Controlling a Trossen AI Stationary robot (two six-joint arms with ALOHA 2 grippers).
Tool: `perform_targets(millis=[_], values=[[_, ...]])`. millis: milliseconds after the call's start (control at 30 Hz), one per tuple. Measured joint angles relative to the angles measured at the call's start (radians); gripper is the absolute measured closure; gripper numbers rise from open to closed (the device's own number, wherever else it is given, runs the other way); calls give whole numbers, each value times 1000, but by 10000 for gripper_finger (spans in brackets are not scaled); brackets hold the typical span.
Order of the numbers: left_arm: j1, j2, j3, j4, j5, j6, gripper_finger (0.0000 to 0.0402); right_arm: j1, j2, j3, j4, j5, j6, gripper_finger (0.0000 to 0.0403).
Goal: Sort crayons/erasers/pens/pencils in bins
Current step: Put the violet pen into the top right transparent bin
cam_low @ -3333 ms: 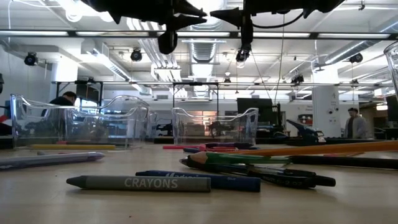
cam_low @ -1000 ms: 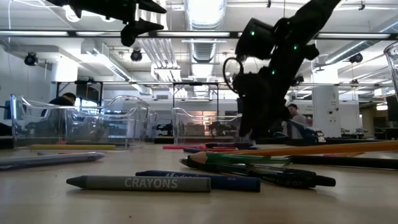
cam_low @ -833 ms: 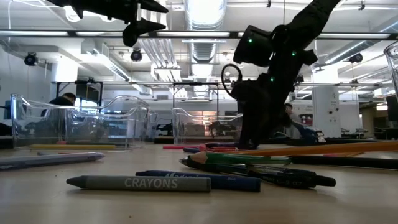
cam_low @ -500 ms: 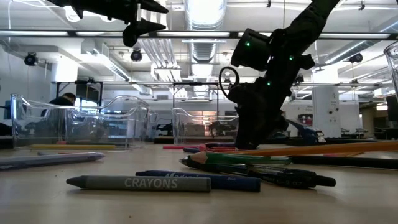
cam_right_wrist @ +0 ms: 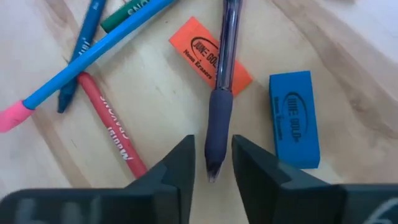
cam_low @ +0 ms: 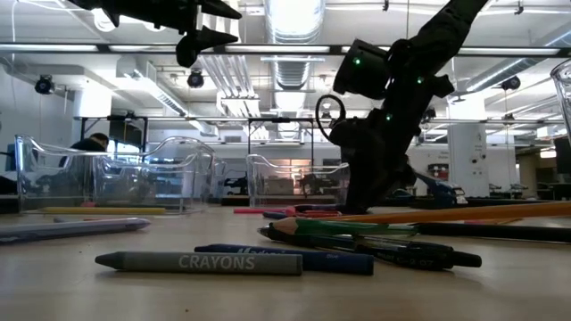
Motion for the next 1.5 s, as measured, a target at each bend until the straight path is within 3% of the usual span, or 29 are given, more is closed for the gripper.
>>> perform_targets(millis=[300,500,667,933,1100,1300,1500], values=[[0,0,-1,0,0,1,201,0,-145,0,-29,1,-17,385],[0,0,-2,-1,0,1,201,-7,-229,0,-27,7,-46,393],[0,0,-2,-1,0,2,201,-10,-212,0,-23,9,-63,371],[-9,0,-3,-1,0,2,201,-9,-94,0,-12,-6,-37,266],[-18,0,-3,-1,0,2,201,-9,-36,0,3,-6,-38,230],[-22,0,-3,-2,0,1,201,-9,26,0,43,-6,-38,236],[-25,0,-3,-3,0,0,201,-9,46,4,51,0,-38,282]])
